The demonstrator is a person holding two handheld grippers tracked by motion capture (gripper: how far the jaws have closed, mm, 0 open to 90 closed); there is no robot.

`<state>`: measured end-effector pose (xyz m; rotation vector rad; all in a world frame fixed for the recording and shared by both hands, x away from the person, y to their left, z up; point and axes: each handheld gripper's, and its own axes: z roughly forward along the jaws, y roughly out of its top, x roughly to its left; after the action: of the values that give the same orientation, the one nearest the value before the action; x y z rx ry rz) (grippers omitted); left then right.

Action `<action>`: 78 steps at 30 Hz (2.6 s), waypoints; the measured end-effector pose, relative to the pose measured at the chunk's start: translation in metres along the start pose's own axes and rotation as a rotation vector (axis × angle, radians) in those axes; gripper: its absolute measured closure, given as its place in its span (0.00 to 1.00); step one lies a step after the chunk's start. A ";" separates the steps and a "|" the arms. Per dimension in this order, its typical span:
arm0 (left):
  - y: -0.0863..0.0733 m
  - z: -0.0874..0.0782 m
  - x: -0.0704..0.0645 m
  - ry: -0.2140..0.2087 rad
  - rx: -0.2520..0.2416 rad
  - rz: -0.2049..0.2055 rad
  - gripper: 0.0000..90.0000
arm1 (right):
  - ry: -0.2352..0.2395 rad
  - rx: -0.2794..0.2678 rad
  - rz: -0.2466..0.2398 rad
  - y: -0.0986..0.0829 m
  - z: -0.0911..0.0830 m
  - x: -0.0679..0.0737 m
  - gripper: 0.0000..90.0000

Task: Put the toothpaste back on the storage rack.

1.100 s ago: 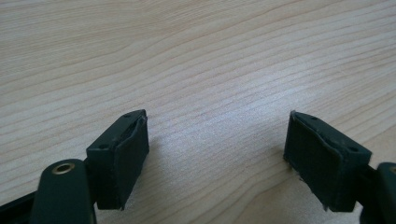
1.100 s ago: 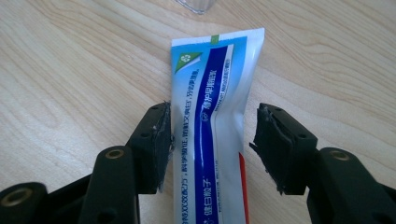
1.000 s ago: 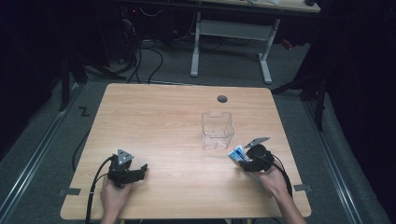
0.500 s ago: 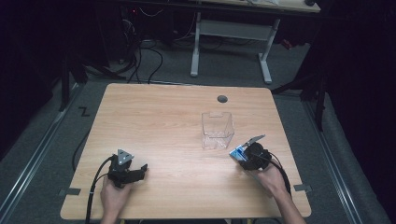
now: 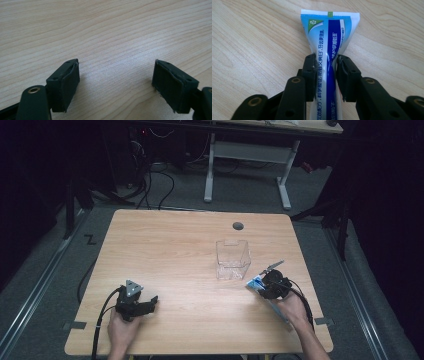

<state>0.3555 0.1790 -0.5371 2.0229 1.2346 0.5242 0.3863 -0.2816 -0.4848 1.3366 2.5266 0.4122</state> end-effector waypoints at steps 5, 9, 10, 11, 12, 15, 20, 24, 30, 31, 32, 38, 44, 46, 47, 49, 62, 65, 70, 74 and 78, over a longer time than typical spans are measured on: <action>0.000 0.000 0.000 0.001 0.000 -0.001 0.25 | -0.016 -0.019 -0.014 -0.003 -0.004 0.002 0.82; 0.000 0.000 0.000 0.000 0.000 0.000 0.25 | -0.007 -0.024 -0.022 -0.004 -0.008 0.003 0.83; 0.000 0.000 0.000 0.000 0.000 0.000 0.25 | 0.001 -0.026 -0.022 -0.004 -0.008 0.003 0.83; 0.000 0.000 0.000 0.000 0.001 0.000 0.25 | 0.001 -0.029 -0.027 -0.005 -0.009 0.003 0.83; 0.000 0.000 0.000 0.000 0.001 0.000 0.25 | 0.002 -0.031 -0.027 -0.005 -0.010 0.003 0.83; 0.000 0.000 0.000 0.001 0.000 -0.002 0.25 | 0.008 -0.066 -0.021 -0.008 -0.016 0.002 0.83; 0.000 0.000 0.001 -0.001 -0.001 -0.006 0.25 | 0.024 -0.120 0.001 -0.013 -0.029 -0.001 0.84; 0.000 0.000 0.001 -0.002 -0.002 -0.007 0.25 | 0.028 -0.164 0.008 -0.014 -0.041 -0.003 0.84; 0.000 0.000 0.001 -0.003 -0.003 -0.009 0.25 | 0.046 -0.238 0.003 -0.016 -0.051 -0.004 0.86; 0.000 0.000 0.001 -0.003 -0.001 -0.006 0.25 | 0.048 -0.248 0.005 -0.017 -0.052 -0.004 0.86; 0.000 0.000 0.001 -0.003 -0.001 -0.006 0.25 | 0.050 -0.259 0.004 -0.018 -0.053 -0.004 0.86; 0.000 0.000 0.001 -0.002 -0.003 -0.008 0.25 | 0.062 -0.325 0.018 -0.024 -0.062 -0.007 0.87; 0.000 0.000 0.001 -0.002 -0.001 -0.006 0.25 | 0.064 -0.395 0.038 -0.029 -0.074 -0.010 0.86; 0.000 0.000 0.001 -0.002 -0.001 -0.006 0.25 | 0.063 -0.424 0.045 -0.029 -0.080 -0.011 0.86; 0.000 0.000 0.001 -0.001 -0.001 -0.006 0.25 | 0.063 -0.424 0.045 -0.029 -0.080 -0.011 0.86; 0.000 0.000 0.001 -0.001 -0.003 -0.008 0.25 | 0.061 -0.449 0.046 -0.029 -0.085 -0.012 0.86; 0.000 0.000 0.001 0.000 -0.001 -0.005 0.25 | 0.092 -0.510 0.012 -0.007 -0.093 -0.007 0.86; 0.000 0.000 0.000 0.001 -0.001 -0.004 0.25 | 0.101 -0.526 0.012 -0.003 -0.097 -0.007 0.87; 0.000 0.000 0.000 0.002 -0.002 -0.005 0.25 | 0.102 -0.570 -0.003 0.003 -0.102 -0.005 0.88; 0.000 0.000 0.000 0.002 -0.002 -0.005 0.25 | 0.114 -0.603 -0.006 0.005 -0.103 -0.004 0.89; 0.000 0.000 0.000 0.002 -0.002 -0.004 0.25 | 0.122 -0.614 0.001 0.006 -0.105 -0.005 0.89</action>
<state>0.3561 0.1789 -0.5371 2.0177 1.2388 0.5254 0.3569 -0.2964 -0.3848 1.0877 2.2009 1.1823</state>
